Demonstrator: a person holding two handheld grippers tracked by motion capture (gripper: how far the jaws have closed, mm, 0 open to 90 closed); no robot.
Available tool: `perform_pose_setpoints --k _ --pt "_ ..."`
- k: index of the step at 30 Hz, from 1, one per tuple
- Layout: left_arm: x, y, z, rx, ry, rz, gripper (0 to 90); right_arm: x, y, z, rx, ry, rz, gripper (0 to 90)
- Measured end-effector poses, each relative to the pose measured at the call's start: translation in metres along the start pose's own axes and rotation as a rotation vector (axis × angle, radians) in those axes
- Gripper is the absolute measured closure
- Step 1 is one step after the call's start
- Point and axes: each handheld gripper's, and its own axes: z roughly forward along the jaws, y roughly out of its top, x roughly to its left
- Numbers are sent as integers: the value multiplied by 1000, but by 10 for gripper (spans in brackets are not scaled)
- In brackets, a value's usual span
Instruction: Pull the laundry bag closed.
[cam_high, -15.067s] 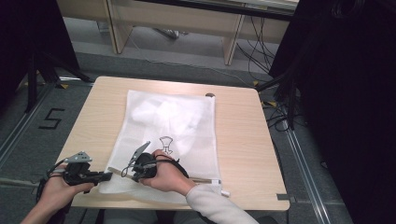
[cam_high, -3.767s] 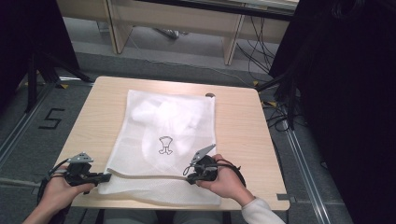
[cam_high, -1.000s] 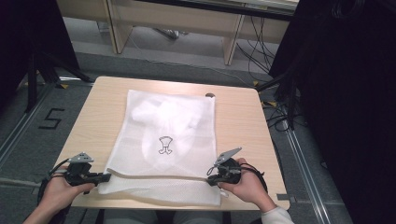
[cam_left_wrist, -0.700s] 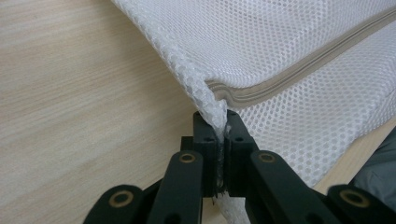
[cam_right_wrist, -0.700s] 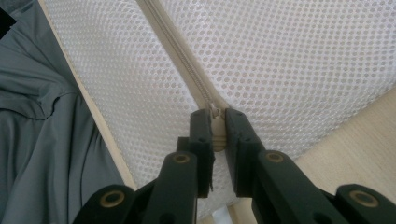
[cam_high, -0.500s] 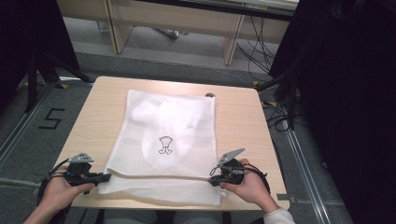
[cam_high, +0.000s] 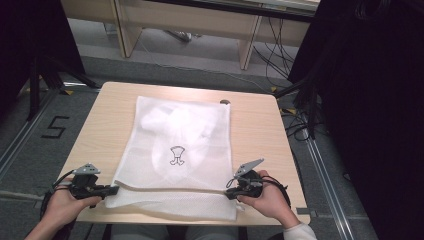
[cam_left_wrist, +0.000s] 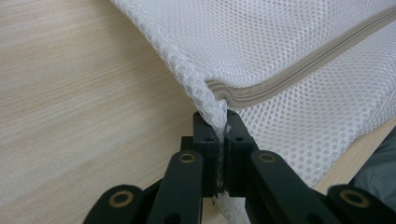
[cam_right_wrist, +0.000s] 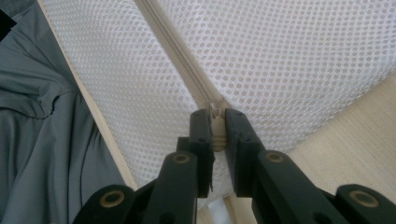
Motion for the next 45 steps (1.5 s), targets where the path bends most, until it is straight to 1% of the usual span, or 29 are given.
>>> perform_pose_setpoints --k 1,8,9,11,12,13,15,16,17,19,20,22,25,27,28,29,30,31,32,33,35,36,37,38,39,40,43,44,45 --pt "2 0 -2 23 -2 25 857 0 0 0 0 0 0 827" --pt "1 0 -1 17 -3 18 857 -2 -2 -2 -1 -1 3 827" --pt "0 0 0 -1 3 -1 857 -2 -2 -2 -2 0 2 827" --pt "-1 -1 1 -16 1 -4 857 -2 -3 -3 6 -13 14 827" --pt "1 -1 0 3 -3 20 857 -1 -4 -4 14 -17 30 827" --pt "-1 -1 1 -16 1 -1 857 -2 -5 -4 16 -15 30 827" --pt "-1 -1 2 -22 4 -6 857 -3 -6 -4 16 -14 29 827" --pt "-1 -1 2 -21 0 -10 857 -4 -6 -4 16 -16 16 827" --pt "-1 -1 2 -21 3 -8 857 -3 -6 -4 25 -24 26 826" --pt "-1 -1 2 -21 4 -8 857 -5 -7 -2 29 -32 2 826" --pt "-1 -1 2 -21 2 -11 857 -6 -8 -2 40 -44 3 826" --pt "-1 -1 2 -21 2 -11 857 -8 -9 0 44 -28 6 826" --pt "-1 -1 2 -20 -1 -11 857 -8 -9 0 50 -36 13 826" --pt "-1 -1 2 -20 0 -11 857 -6 -10 0 64 -30 38 826" --pt "0 -1 1 -3 -10 10 857 -6 -10 1 70 -27 37 826" --pt "-1 -1 1 6 -4 4 856 -7 -10 2 70 -37 28 825" --pt "0 -1 0 25 -11 15 855 -7 -10 2 72 -37 25 825" --pt "-1 -1 2 9 -11 15 854 -6 -10 2 68 -39 25 825" --pt "-1 -1 1 26 -4 24 852 -6 -10 2 67 -37 23 824" --pt "-1 -1 2 17 -4 33 851 -5 -10 2 68 -39 27 824" --pt "-3 -1 4 3 0 11 847 -5 -9 2 65 -45 17 823" --pt "-1 -1 2 22 -2 34 844 -5 -9 2 64 -44 17 823" --pt "-3 -1 4 2 1 14 841 -5 -9 2 65 -46 15 822" --pt "-3 -1 4 12 6 19 837 -3 -9 2 68 -41 33 821" --pt "-2 -1 2 45 -5 39 830 -2 -9 2 66 -40 33 816" --pt "-2 -1 2 54 -9 43 821 -4 -9 2 60 -42 15 808" --pt "-2 -1 2 48 1 49 770 -2 -10 2 38 -28 40 758" --pt "-3 -2 3 13 17 43 732 -4 -11 1 22 -30 32 735" --pt "-2 -1 1 27 23 48 667 -4 -11 1 -3 -28 42 703"
